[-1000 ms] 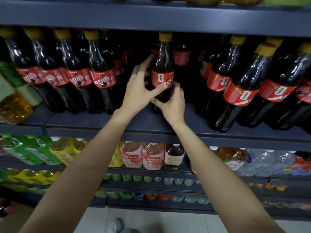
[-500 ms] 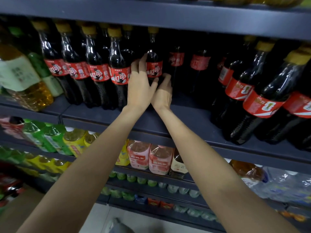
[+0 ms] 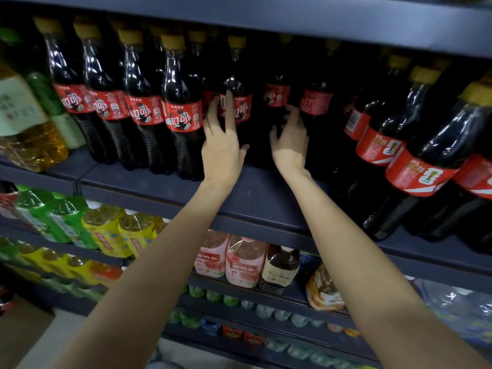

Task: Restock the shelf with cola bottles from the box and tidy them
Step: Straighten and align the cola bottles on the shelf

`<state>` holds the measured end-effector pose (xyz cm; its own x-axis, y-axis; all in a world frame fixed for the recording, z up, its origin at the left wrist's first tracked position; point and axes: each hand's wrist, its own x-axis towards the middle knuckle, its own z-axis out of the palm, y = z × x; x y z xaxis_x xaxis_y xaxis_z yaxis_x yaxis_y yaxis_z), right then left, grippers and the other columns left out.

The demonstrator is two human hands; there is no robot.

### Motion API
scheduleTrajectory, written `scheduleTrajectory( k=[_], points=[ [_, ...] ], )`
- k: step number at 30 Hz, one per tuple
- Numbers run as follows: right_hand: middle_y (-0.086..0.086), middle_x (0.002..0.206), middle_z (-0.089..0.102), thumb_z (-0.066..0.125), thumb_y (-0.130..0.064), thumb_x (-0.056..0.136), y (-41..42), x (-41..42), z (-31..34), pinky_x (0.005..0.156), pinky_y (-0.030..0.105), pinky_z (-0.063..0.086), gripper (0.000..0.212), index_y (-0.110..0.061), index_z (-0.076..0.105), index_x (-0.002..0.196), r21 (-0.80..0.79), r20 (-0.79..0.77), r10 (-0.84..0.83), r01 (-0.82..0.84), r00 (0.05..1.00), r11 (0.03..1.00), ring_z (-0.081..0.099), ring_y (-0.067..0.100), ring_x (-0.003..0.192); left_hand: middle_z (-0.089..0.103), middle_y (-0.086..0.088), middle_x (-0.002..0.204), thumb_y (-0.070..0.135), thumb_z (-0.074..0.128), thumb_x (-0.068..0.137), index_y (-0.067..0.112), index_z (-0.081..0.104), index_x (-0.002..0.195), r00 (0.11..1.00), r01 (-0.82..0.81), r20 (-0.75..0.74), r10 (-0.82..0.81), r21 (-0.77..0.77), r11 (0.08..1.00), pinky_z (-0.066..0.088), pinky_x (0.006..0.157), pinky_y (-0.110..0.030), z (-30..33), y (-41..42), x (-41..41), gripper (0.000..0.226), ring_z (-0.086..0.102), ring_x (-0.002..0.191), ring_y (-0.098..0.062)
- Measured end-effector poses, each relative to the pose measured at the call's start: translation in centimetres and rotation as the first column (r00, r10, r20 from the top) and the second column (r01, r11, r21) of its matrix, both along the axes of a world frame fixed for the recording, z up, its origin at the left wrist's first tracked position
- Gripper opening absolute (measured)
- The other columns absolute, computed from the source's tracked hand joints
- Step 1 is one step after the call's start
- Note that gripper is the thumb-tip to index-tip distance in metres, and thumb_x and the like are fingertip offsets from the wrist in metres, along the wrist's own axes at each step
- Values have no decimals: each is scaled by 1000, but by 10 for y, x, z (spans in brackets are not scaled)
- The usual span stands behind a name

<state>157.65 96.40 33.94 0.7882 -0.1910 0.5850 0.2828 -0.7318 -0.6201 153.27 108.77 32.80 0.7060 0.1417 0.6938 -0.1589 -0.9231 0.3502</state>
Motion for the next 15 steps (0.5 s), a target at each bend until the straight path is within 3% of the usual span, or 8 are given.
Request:
scheduleTrajectory(
  k=[3, 5, 11, 15],
  points=[
    [17, 141, 44, 55, -21, 93, 4, 11, 3, 90, 42, 46, 75, -14, 7, 151, -14, -166, -31, 30, 986, 999, 54, 35, 116, 24, -18, 152, 29, 80, 73, 15, 8, 151, 999, -47, -14, 47, -8, 999, 58, 68, -40, -3, -6, 3, 107, 34, 133, -35],
    [19, 139, 46, 55, -22, 93, 8, 19, 2, 91, 44, 45, 82, -16, -2, 151, -6, -189, -19, 18, 982, 1000, 55, 36, 115, 22, -18, 153, 24, 78, 75, 16, 8, 152, 999, -43, -15, 43, -15, 999, 57, 63, -39, -3, -8, 7, 104, 33, 132, -36],
    [21, 135, 48, 53, -21, 93, 9, 36, -2, 89, 45, 46, 82, -19, -6, 151, -63, -164, -17, 6, 986, 998, 58, 38, 110, 22, -19, 152, 4, 76, 73, 19, 6, 150, 999, 34, 43, -32, -37, 999, 56, 55, -36, -13, -11, 20, 105, 35, 129, -38],
    [17, 138, 49, 54, -14, 92, 7, 43, -7, 90, 42, 48, 83, -22, -5, 150, 2, -115, 141, -141, 983, 990, 59, 32, 112, 22, -21, 152, 8, 72, 78, 20, 3, 149, 998, 33, 63, -32, -20, 999, 57, 55, -37, -17, -16, 31, 99, 36, 129, -36]
  ],
)
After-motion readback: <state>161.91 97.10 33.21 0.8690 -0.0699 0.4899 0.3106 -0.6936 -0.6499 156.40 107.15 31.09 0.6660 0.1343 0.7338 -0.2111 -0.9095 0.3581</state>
